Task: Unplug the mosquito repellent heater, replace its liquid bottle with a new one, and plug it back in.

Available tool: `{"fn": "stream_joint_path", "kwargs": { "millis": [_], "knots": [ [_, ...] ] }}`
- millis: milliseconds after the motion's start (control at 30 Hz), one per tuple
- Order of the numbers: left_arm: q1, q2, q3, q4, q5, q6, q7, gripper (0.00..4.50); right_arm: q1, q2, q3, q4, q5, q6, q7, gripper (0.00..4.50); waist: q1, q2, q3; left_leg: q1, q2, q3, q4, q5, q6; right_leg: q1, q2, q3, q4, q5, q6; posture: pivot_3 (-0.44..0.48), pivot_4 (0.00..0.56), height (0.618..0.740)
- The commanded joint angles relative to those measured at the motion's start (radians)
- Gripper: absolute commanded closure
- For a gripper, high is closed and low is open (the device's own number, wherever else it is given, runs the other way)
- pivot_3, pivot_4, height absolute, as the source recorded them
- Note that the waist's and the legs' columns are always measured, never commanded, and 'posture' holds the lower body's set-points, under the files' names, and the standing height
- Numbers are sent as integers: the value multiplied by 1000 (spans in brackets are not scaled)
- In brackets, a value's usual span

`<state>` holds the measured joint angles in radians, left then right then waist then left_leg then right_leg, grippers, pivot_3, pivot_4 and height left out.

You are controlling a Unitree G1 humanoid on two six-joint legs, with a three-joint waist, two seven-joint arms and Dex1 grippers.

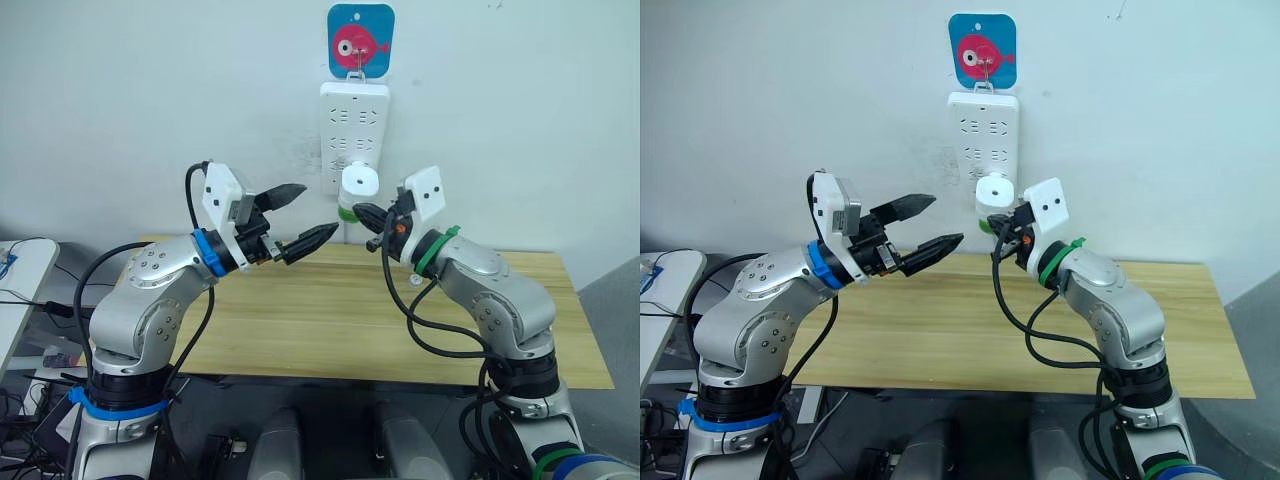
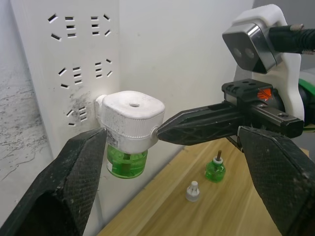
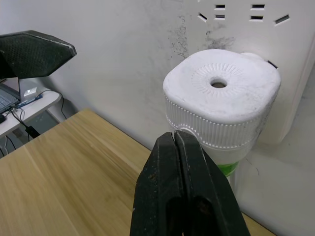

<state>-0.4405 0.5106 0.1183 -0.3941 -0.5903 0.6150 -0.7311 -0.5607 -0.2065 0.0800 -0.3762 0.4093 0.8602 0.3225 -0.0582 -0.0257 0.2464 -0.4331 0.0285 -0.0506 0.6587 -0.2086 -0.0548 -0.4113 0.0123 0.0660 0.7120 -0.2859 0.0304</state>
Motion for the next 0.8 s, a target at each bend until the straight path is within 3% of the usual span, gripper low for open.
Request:
{"fn": "stream_joint_path", "kwargs": {
  "millis": [33,800],
  "knots": [
    [-13,10,4,-28,-17,-9,4,0,-16,6,9,-24,-7,-22,-4,4472,0,0,0,0,0,0,0,0,0,0,0,0,0,0,0,-11,179,740],
    [-9,15,6,-17,-15,-18,19,0,-35,36,-83,33,-47,-46,-95,4472,2,0,0,0,-1,0,0,0,0,0,0,0,0,0,0,-14,183,740]
  ]
}}
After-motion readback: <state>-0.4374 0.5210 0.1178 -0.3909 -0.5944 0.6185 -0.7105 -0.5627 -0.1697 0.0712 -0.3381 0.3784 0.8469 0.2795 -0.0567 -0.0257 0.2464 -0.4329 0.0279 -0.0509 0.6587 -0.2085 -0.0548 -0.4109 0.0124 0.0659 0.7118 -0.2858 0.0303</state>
